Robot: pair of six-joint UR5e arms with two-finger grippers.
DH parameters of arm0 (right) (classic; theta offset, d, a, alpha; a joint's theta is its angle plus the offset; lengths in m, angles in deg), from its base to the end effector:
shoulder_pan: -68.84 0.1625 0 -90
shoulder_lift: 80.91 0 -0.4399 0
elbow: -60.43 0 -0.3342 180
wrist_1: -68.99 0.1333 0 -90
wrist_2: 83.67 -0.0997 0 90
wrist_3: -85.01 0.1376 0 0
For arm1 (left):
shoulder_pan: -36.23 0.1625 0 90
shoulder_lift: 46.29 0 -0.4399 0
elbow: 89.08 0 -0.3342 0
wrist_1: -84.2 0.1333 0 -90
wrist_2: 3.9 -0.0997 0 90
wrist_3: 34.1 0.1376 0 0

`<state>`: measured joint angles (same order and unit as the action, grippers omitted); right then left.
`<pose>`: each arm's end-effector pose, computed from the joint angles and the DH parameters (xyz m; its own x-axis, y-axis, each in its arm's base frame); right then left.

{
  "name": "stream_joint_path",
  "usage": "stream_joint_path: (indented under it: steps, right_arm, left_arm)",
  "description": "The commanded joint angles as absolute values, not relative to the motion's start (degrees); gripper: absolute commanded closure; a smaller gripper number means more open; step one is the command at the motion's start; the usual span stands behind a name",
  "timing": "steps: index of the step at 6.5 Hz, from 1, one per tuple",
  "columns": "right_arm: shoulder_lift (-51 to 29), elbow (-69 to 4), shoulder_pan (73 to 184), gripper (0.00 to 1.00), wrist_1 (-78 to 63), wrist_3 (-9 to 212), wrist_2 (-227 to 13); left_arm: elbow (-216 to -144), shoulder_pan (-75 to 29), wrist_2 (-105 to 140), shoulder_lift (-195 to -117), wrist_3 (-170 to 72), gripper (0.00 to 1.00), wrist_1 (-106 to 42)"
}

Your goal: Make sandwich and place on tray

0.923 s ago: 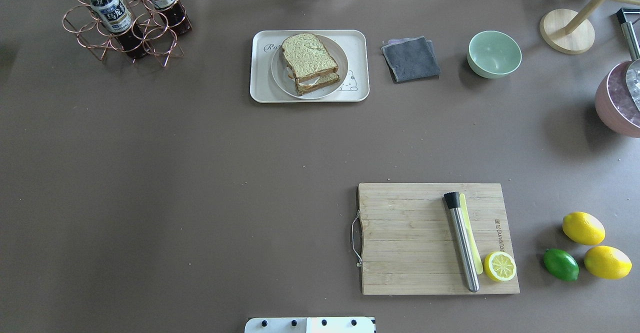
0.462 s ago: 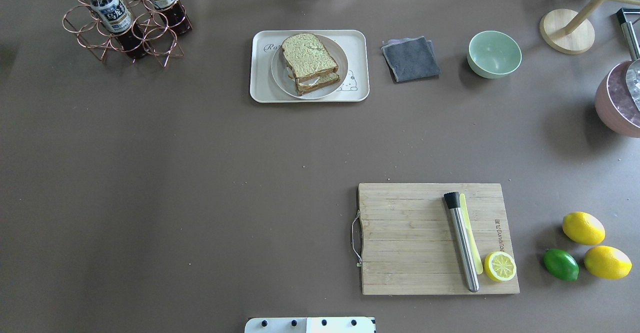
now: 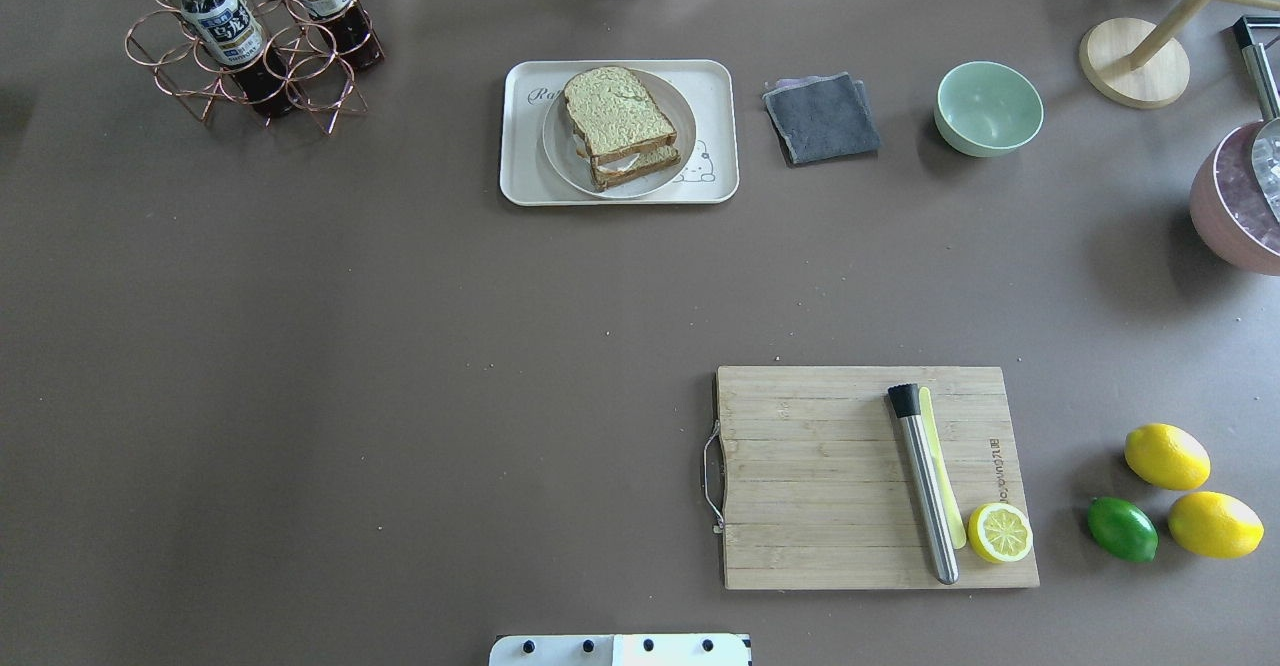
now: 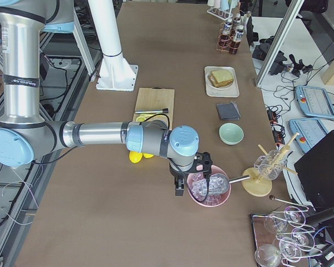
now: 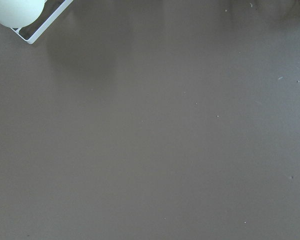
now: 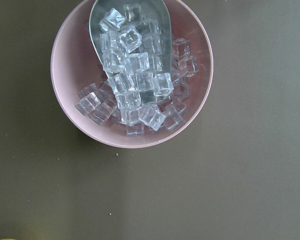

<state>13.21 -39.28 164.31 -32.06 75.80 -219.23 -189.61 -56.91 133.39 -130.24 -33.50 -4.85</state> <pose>0.0722 -0.3860 0.6741 0.6968 -0.0260 0.7168 0.0168 0.9997 0.0198 -0.0536 -0.3897 0.6609 0.6803 0.0185 -0.7327 0.0476 0.9965 0.0692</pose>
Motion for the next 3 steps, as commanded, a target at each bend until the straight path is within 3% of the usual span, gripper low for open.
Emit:
stream_joint_path:
  steps: [1, 3]
  right_arm:
    - [12.52, -38.71, 164.12, 0.00, -31.99, 75.96, -219.29]
    - [10.95, -38.28, 164.12, 0.00, -31.64, 77.09, -218.76]
  left_arm:
    - [-189.45, -56.85, 133.38, -130.93, -34.63, 0.02, -5.27]
    - [-189.71, -56.85, 132.86, -130.93, -34.28, 0.02, -5.27]
